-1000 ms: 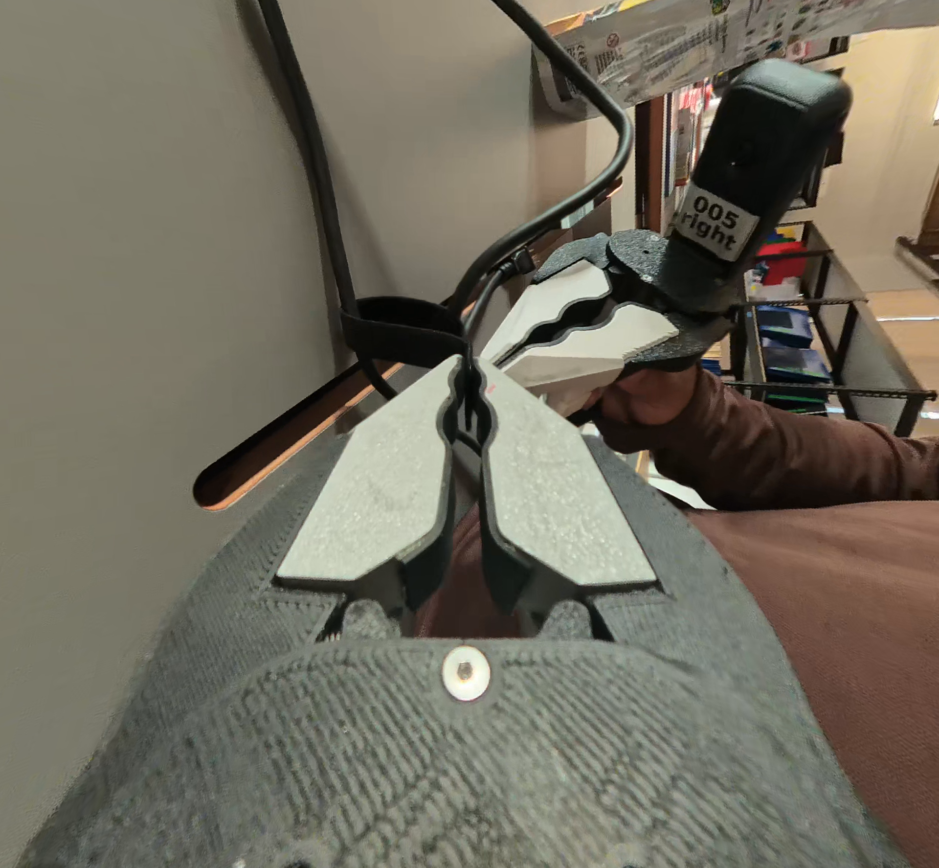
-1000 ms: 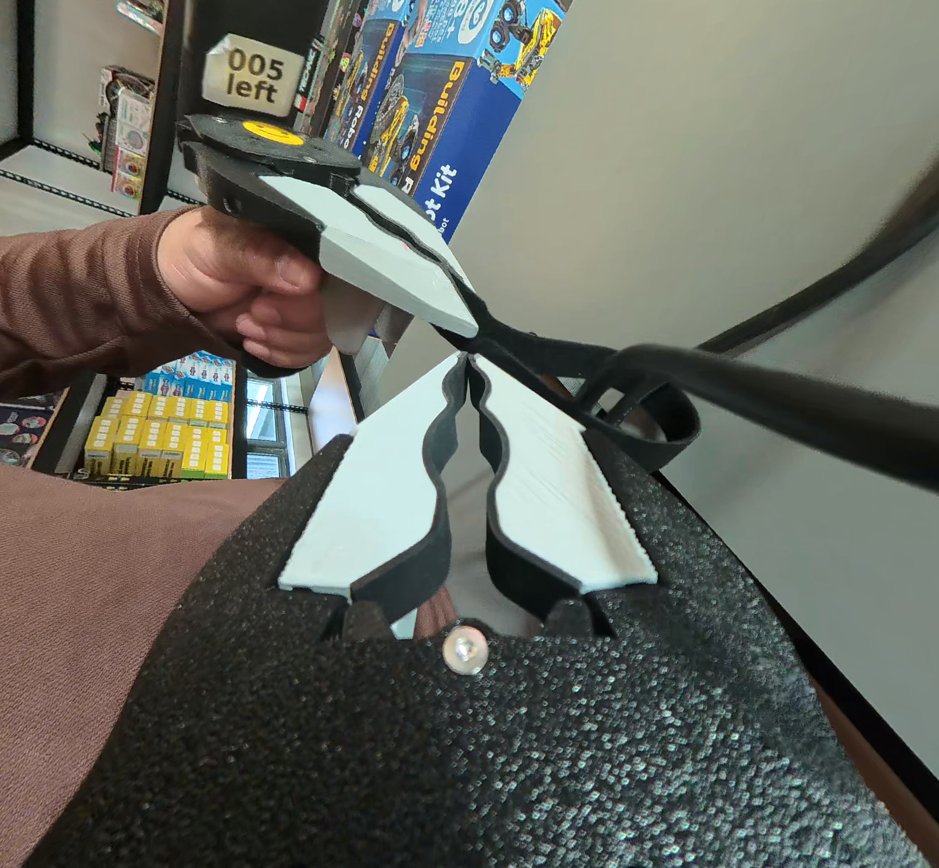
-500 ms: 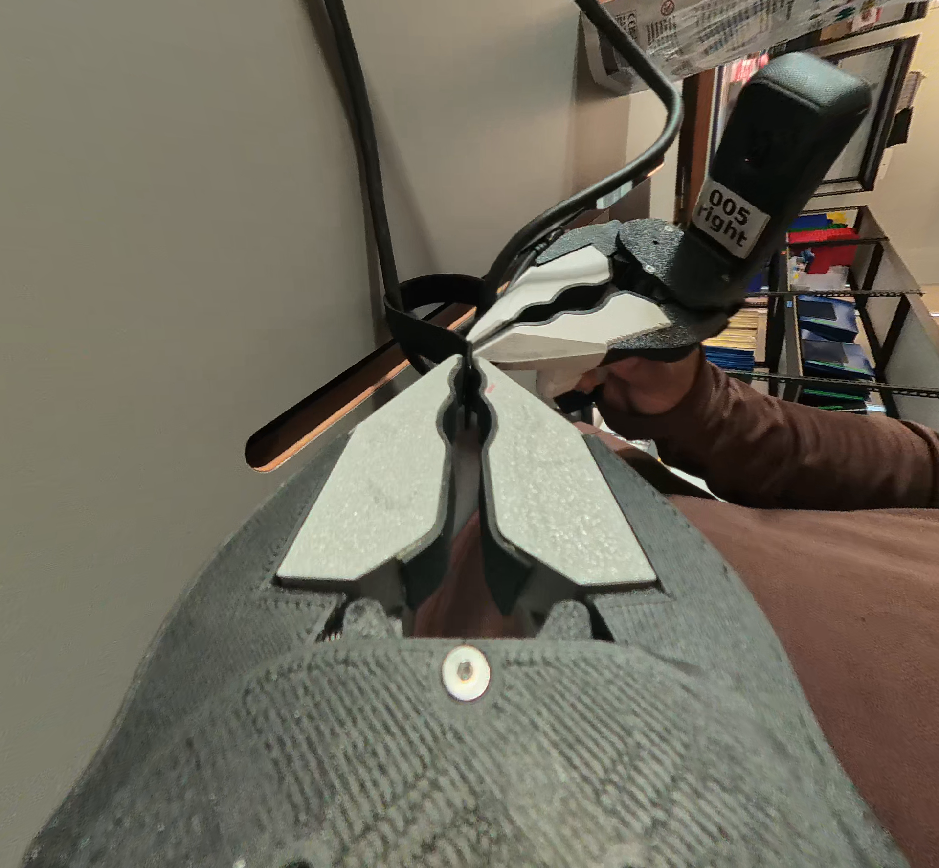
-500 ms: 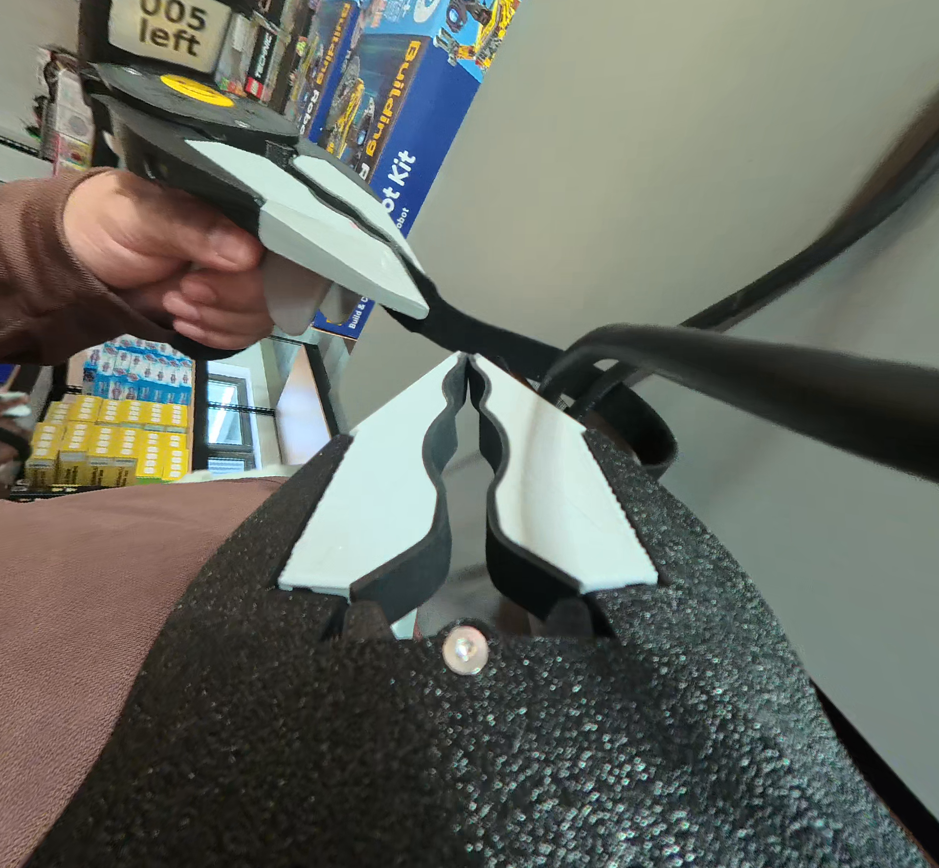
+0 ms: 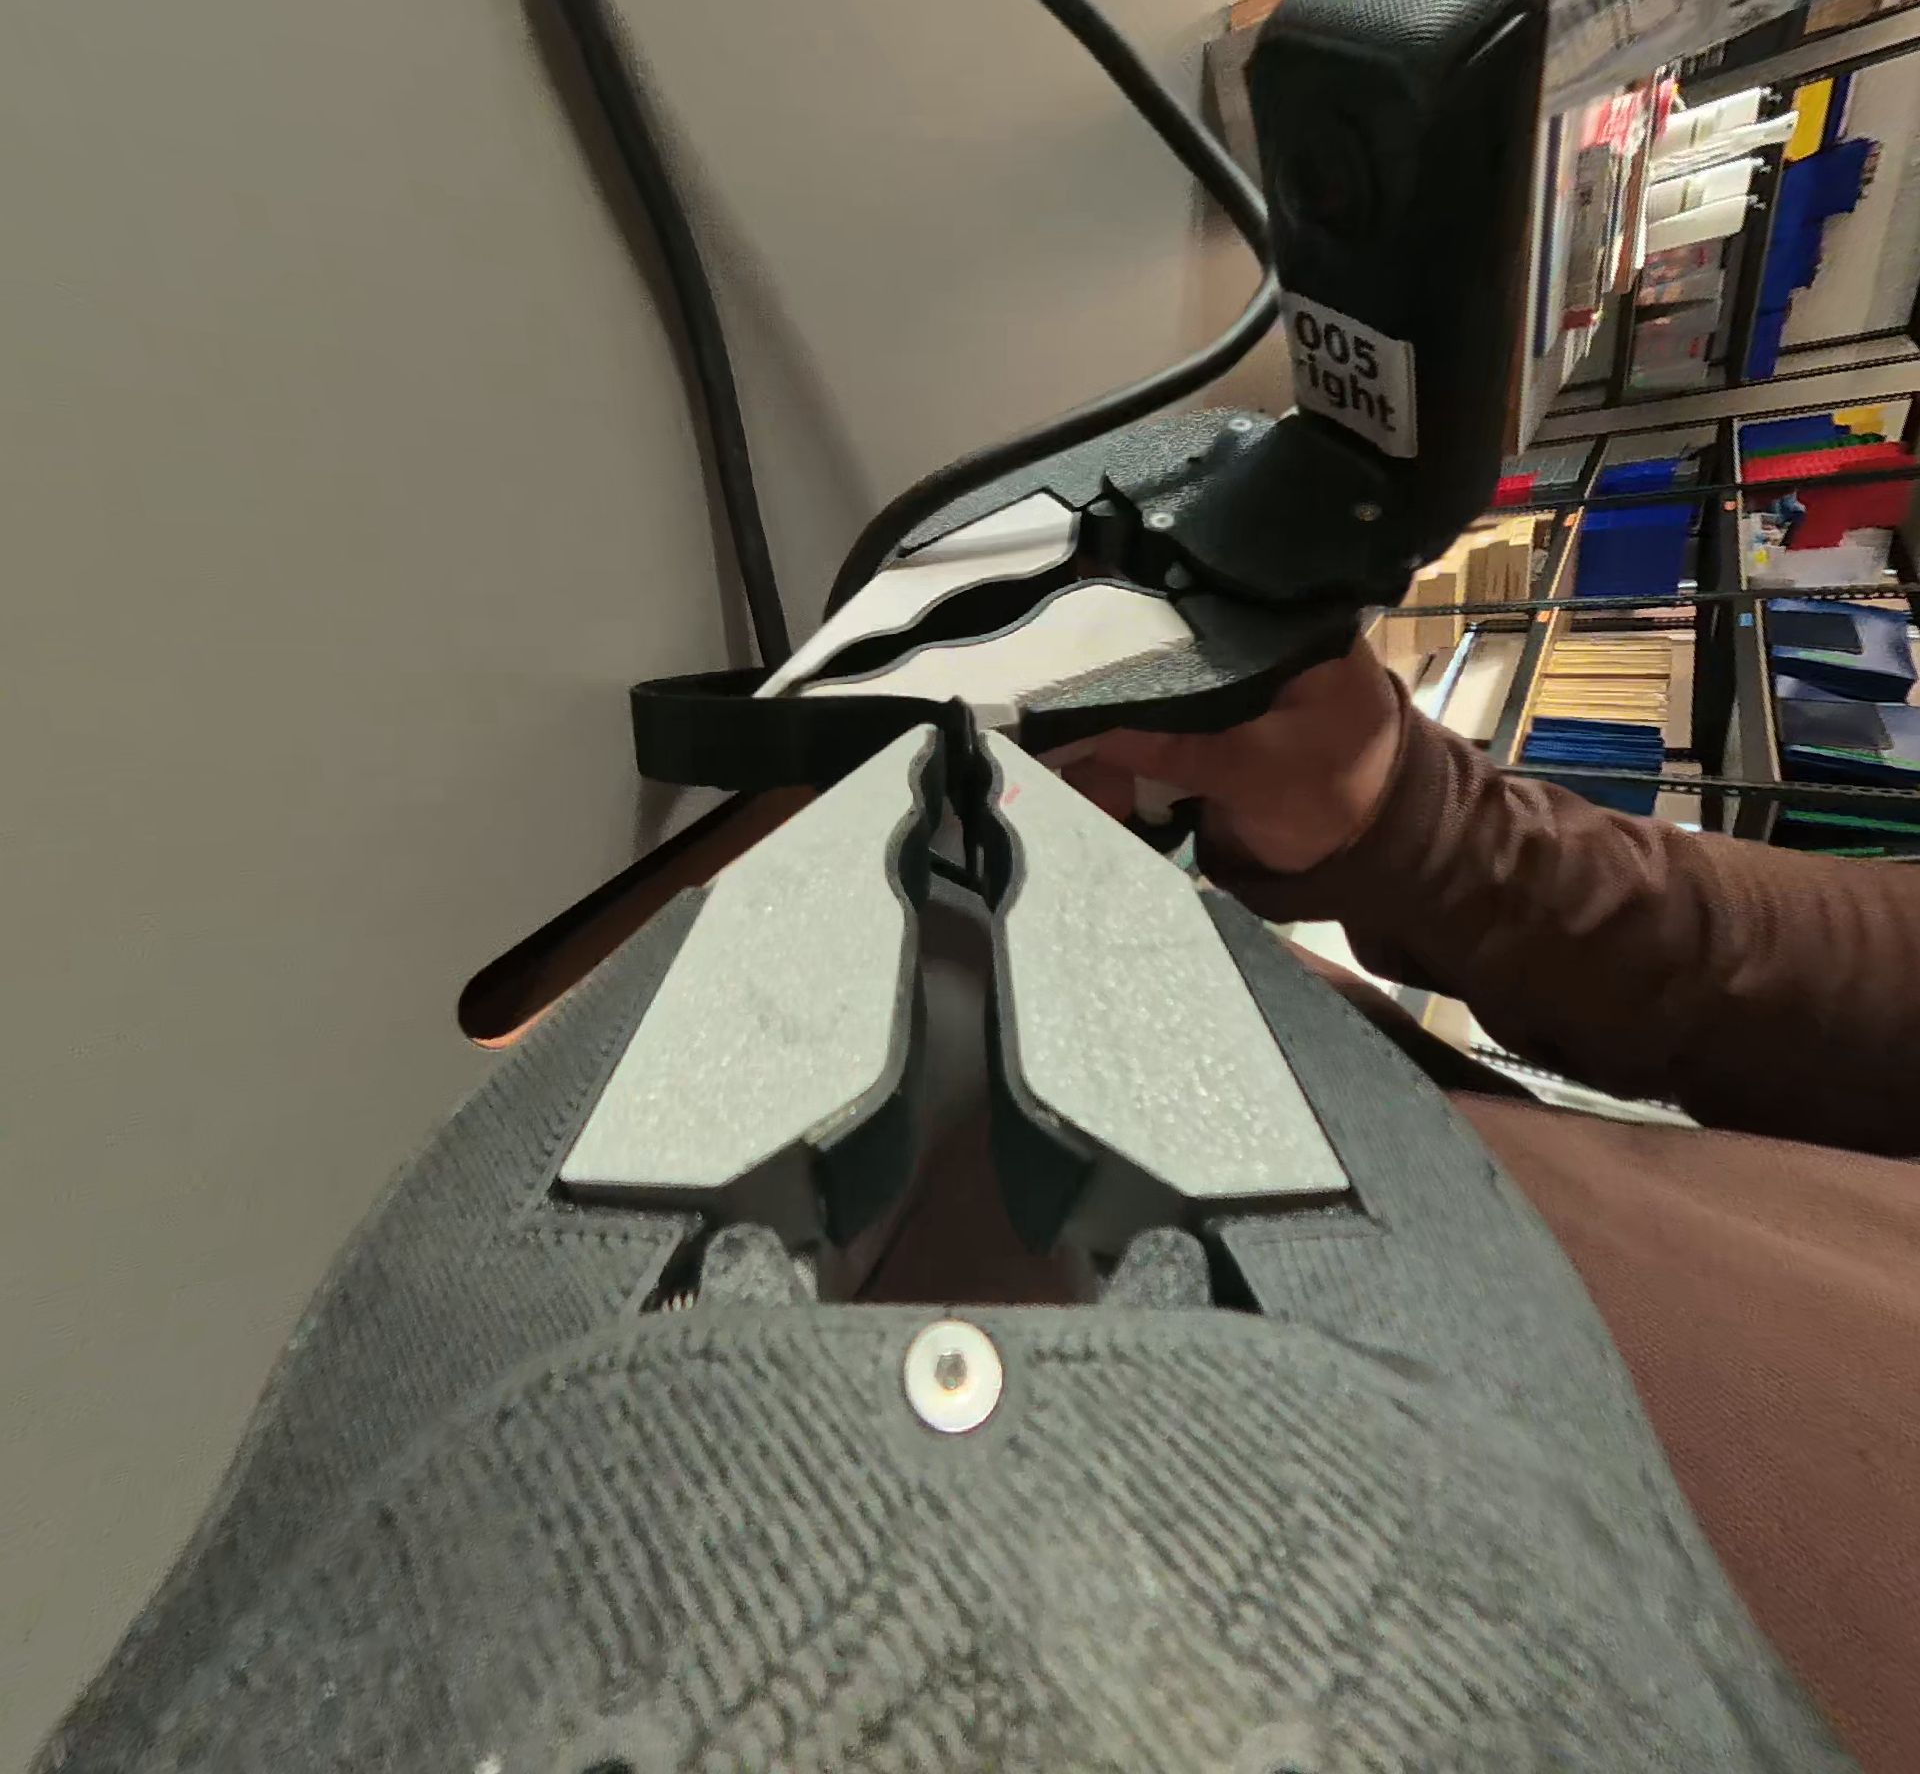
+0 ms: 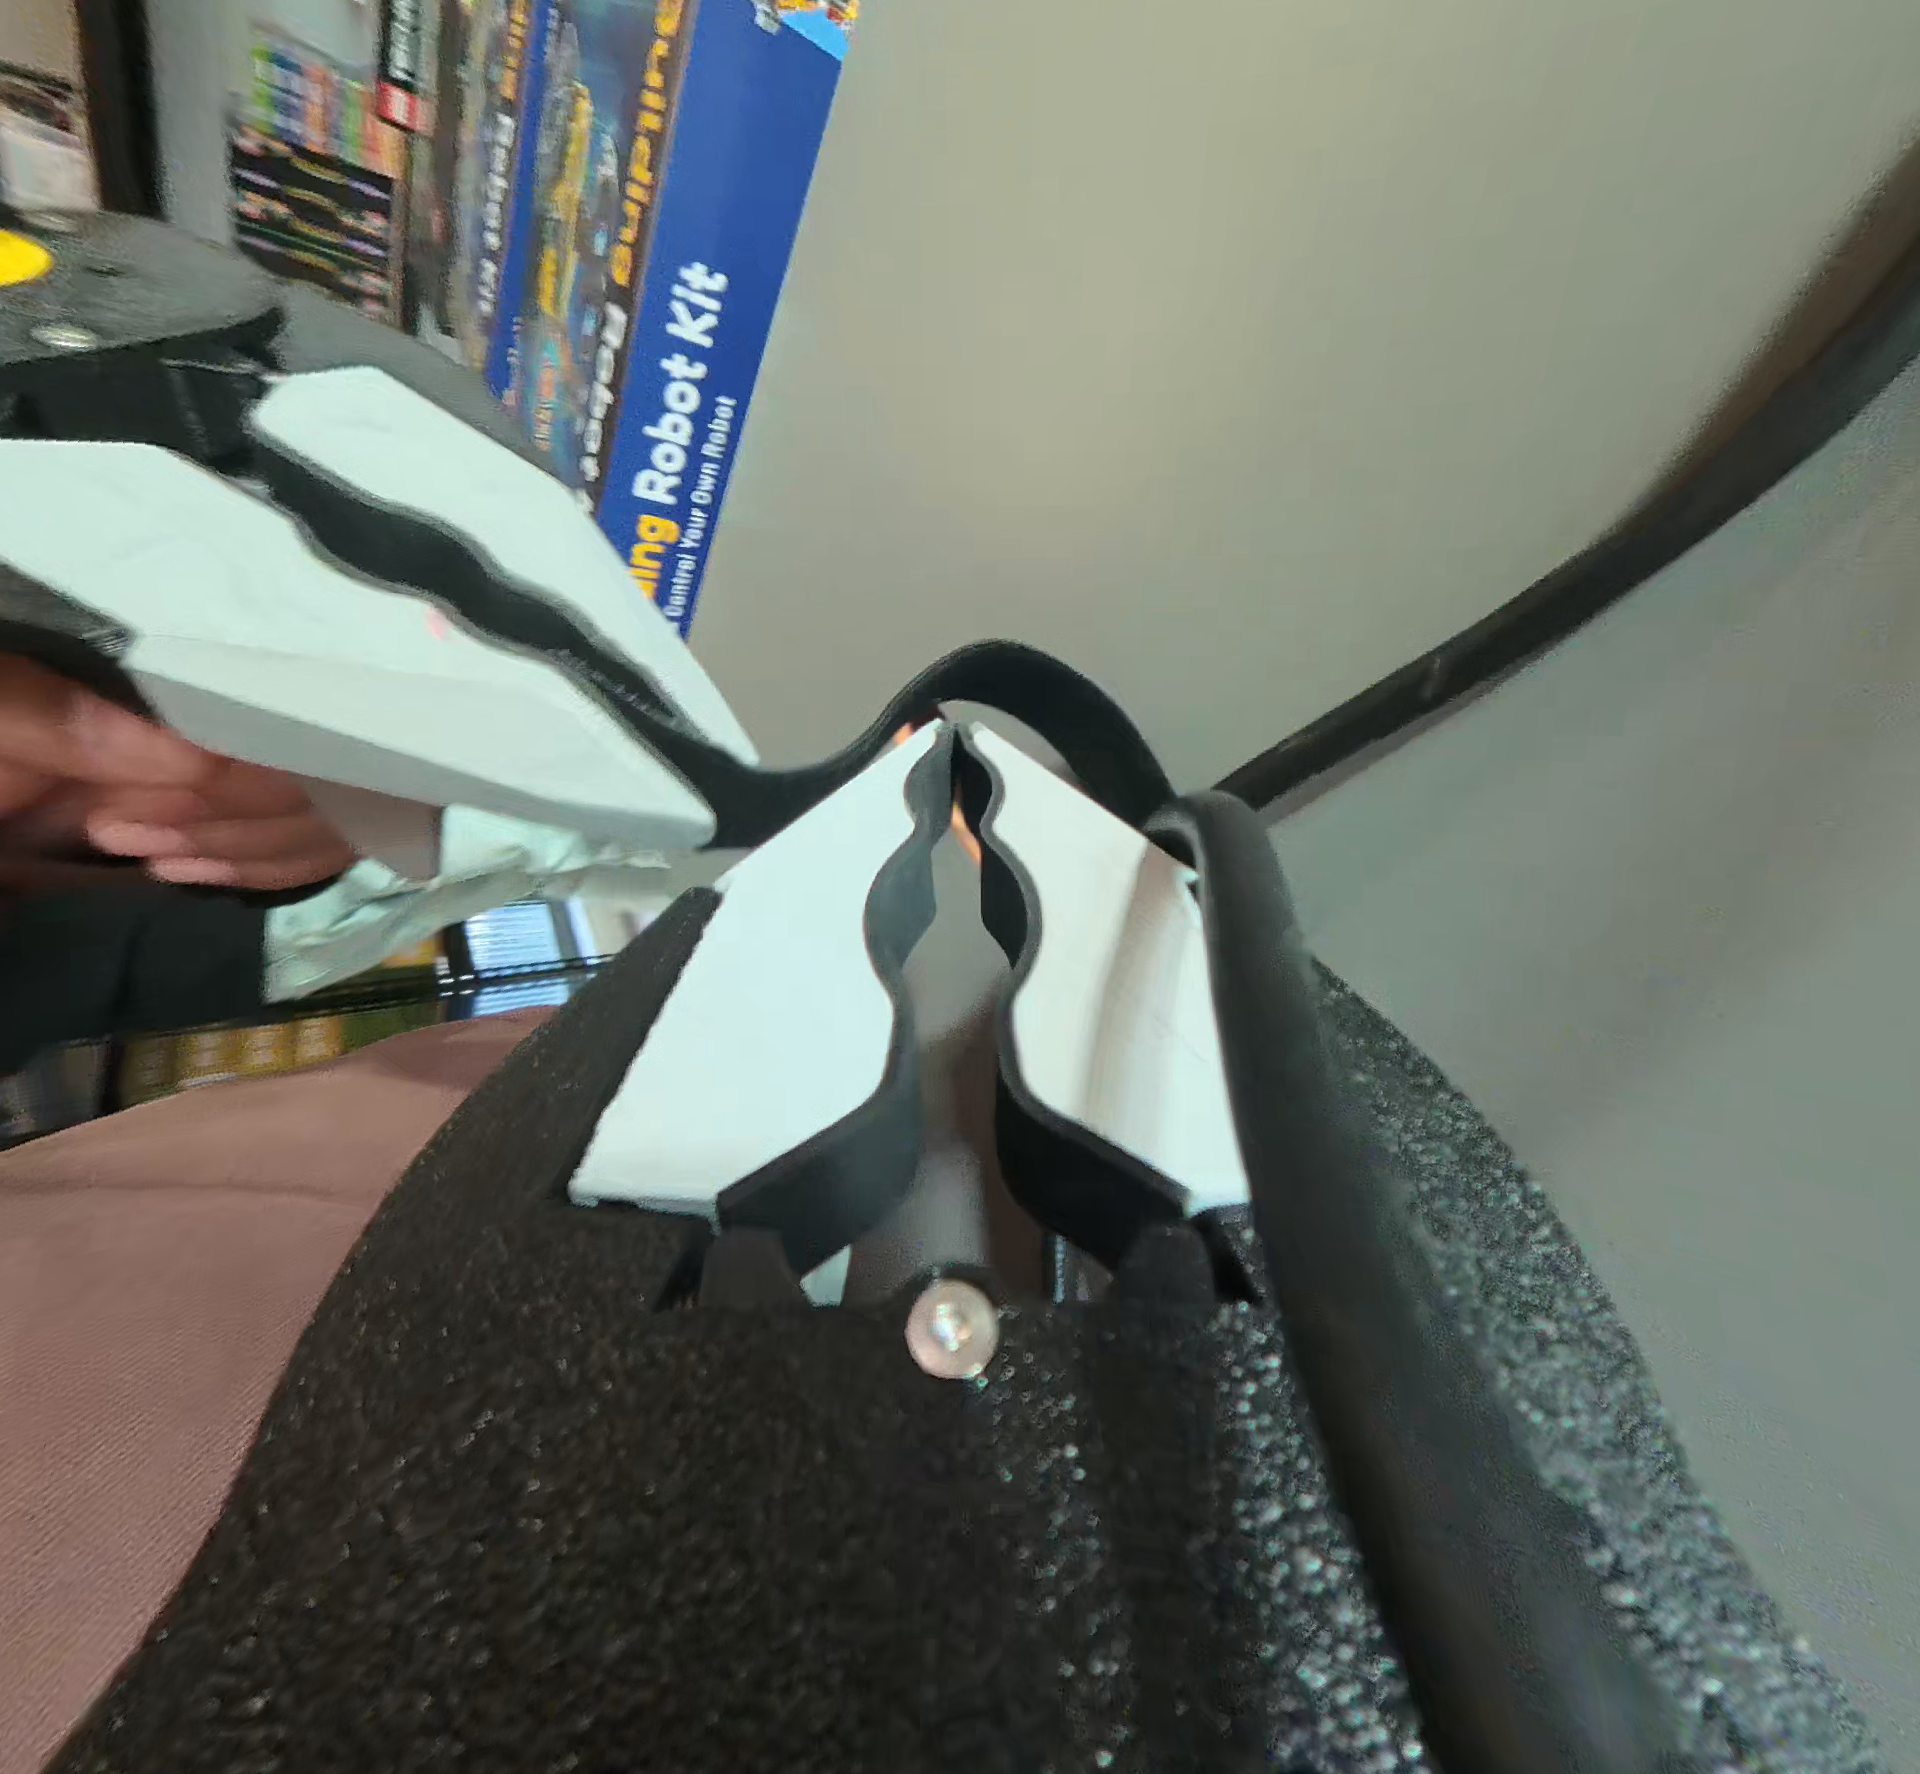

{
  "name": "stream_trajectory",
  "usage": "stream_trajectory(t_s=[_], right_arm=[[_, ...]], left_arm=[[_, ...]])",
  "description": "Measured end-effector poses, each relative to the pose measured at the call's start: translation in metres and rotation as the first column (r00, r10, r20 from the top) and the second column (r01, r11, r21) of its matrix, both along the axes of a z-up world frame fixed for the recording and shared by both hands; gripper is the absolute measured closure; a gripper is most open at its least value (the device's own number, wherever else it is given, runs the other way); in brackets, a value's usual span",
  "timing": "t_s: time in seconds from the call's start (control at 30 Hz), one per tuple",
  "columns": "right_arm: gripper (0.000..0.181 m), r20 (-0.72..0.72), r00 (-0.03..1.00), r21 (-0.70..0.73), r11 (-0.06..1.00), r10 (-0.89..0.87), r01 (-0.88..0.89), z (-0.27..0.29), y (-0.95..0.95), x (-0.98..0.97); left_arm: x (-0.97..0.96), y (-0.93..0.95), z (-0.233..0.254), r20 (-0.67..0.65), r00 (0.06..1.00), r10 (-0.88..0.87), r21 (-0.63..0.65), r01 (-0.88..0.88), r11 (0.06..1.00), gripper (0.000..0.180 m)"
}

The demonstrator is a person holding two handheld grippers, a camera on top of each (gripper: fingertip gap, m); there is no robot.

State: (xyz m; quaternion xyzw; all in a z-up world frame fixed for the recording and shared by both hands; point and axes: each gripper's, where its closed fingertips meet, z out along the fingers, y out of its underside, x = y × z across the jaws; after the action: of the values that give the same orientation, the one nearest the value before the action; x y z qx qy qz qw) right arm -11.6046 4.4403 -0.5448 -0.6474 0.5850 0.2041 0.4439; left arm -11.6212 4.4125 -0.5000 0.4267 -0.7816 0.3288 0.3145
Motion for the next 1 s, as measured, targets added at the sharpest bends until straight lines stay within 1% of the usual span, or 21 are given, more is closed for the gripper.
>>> stream_trajectory(t_s=[0.07,0.1,0.2,0.3,0.37,0.43,0.5,0.53,0.57,0.63,0.73,0.9,0.93,1.0], right_arm=[[0.181,0.019,1.000,0.016,1.000,0.010,-0.010,0.010,-0.006,-0.002],[0.178,0.043,0.999,0.004,1.000,0.024,-0.024,0.015,-0.008,-0.004],[0.154,0.148,0.987,-0.058,0.997,0.056,-0.048,0.035,-0.021,-0.012],[0.153,0.269,0.961,-0.055,0.997,0.069,-0.056,0.058,-0.032,-0.025],[0.153,0.285,0.957,-0.005,0.999,0.051,-0.052,0.070,-0.039,-0.035],[0.152,0.310,0.951,0.063,0.998,-0.006,-0.014,0.092,-0.050,-0.041],[0.152,0.343,0.937,0.048,0.998,-0.059,0.046,0.105,-0.072,-0.046],[0.152,0.343,0.936,0.018,0.997,-0.082,0.081,0.103,-0.085,-0.048],[0.152,0.323,0.941,-0.024,0.993,-0.101,0.115,0.095,-0.100,-0.051],[0.151,0.231,0.967,-0.109,0.984,-0.110,0.138,0.064,-0.124,-0.063],[0.151,0.098,0.988,-0.229,0.963,-0.121,0.141,0.021,-0.144,-0.079],[0.149,0.054,0.994,-0.355,0.929,-0.096,0.109,-0.005,-0.164,-0.084],[0.146,0.043,0.995,-0.382,0.919,-0.091,0.100,-0.009,-0.169,-0.085],[0.145,0.029,0.998,-0.409,0.910,-0.064,0.070,-0.013,-0.174,-0.090]], left_arm=[[0.005,0.006,-0.003,0.015,1.000,0.017,0.017,-0.018,1.000,0.175],[0.006,0.010,-0.005,0.027,0.999,0.017,0.029,-0.018,0.999,0.176],[0.010,0.024,-0.011,0.037,0.999,0.022,0.067,-0.025,0.997,0.177],[0.011,0.031,-0.014,0.031,0.999,0.034,0.074,-0.036,0.997,0.176],[0.010,0.031,-0.015,0.022,0.999,0.035,0.075,-0.037,0.996,0.172],[0.006,0.029,-0.014,0.005,1.000,0.024,0.072,-0.024,0.997,0.168],[0.002,0.030,-0.016,0.022,1.000,-0.002,0.082,0.000,0.997,0.165],[0.001,0.031,-0.017,0.031,0.999,-0.015,0.090,0.012,0.996,0.161],[0.001,0.032,-0.019,0.041,0.999,-0.025,0.101,0.021,0.995,0.163],[0.004,0.034,-0.023,0.079,0.997,-0.016,0.109,0.007,0.994,0.180],[0.003,0.035,-0.032,0.068,0.998,-0.019,0.120,0.011,0.993,0.180],[0.004,0.035,-0.037,0.051,0.999,0.008,0.123,-0.014,0.992,0.180],[0.005,0.035,-0.037,0.047,0.999,0.012,0.119,-0.017,0.993,0.177],[0.005,0.038,-0.035,0.054,0.999,0.008,0.118,-0.014,0.993,0.178]])
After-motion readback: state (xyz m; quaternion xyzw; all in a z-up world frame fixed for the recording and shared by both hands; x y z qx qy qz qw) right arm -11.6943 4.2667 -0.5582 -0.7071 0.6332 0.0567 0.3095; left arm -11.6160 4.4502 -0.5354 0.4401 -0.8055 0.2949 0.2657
